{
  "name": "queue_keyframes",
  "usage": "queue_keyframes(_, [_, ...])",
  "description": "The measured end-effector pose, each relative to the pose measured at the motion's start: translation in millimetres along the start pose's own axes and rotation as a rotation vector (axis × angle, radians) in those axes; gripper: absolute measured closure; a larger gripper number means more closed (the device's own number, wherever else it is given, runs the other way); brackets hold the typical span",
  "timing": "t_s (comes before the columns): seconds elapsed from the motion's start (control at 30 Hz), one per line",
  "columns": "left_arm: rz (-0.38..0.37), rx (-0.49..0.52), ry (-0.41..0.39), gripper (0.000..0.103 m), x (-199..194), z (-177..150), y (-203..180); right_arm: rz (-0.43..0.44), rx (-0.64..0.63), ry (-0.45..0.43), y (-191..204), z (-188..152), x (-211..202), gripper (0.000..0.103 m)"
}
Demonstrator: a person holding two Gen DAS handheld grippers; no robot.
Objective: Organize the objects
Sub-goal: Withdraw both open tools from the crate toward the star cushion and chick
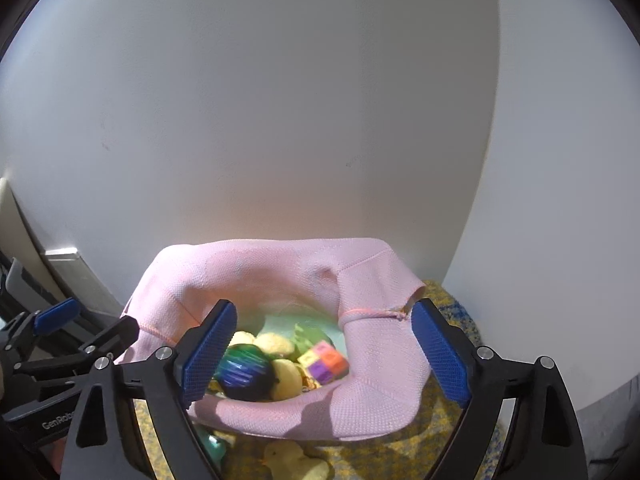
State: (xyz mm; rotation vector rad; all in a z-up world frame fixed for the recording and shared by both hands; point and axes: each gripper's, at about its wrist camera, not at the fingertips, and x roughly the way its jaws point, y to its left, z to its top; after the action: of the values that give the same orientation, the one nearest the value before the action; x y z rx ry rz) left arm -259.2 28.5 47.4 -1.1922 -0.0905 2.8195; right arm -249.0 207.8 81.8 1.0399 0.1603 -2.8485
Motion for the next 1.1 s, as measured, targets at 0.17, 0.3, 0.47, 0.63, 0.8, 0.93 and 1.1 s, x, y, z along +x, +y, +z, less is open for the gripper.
queue_keyframes(0.17, [0.004, -0.008, -0.010, 0.008, -13.7, -3.8, 2.5, -0.006, 0.004, -0.018, -0.7, 1.0, -19.6, 0.012])
queue_keyframes(0.3, [0.011, -0.010, -0.026, 0.007, -25.9, -5.7, 4.0, -0.007, 0.007, -0.030, -0.7, -2.5, -30.6, 0.011])
queue_keyframes(0.47, [0.013, -0.018, -0.043, 0.004, -42.9, -10.3, 6.8, -0.011, 0.012, -0.043, 0.0, -8.7, -46.5, 0.011])
queue_keyframes(0.63, [0.014, -0.031, -0.051, 0.004, -54.2, -17.6, 11.0, -0.015, 0.007, -0.049, 1.4, -14.2, -57.5, 0.011])
queue_keyframes(0.8, [0.011, -0.046, -0.047, 0.004, -60.1, -27.5, 17.3, -0.017, -0.006, -0.050, 2.5, -22.6, -66.9, 0.011])
queue_keyframes(0.93, [0.018, -0.047, -0.047, 0.004, -62.4, -34.3, 21.6, -0.012, -0.001, -0.040, 3.7, -32.2, -66.5, 0.011])
queue_keyframes(1.1, [0.022, -0.060, -0.040, 0.003, -61.3, -47.0, 30.8, -0.007, -0.001, -0.029, 5.1, -45.6, -63.2, 0.011])
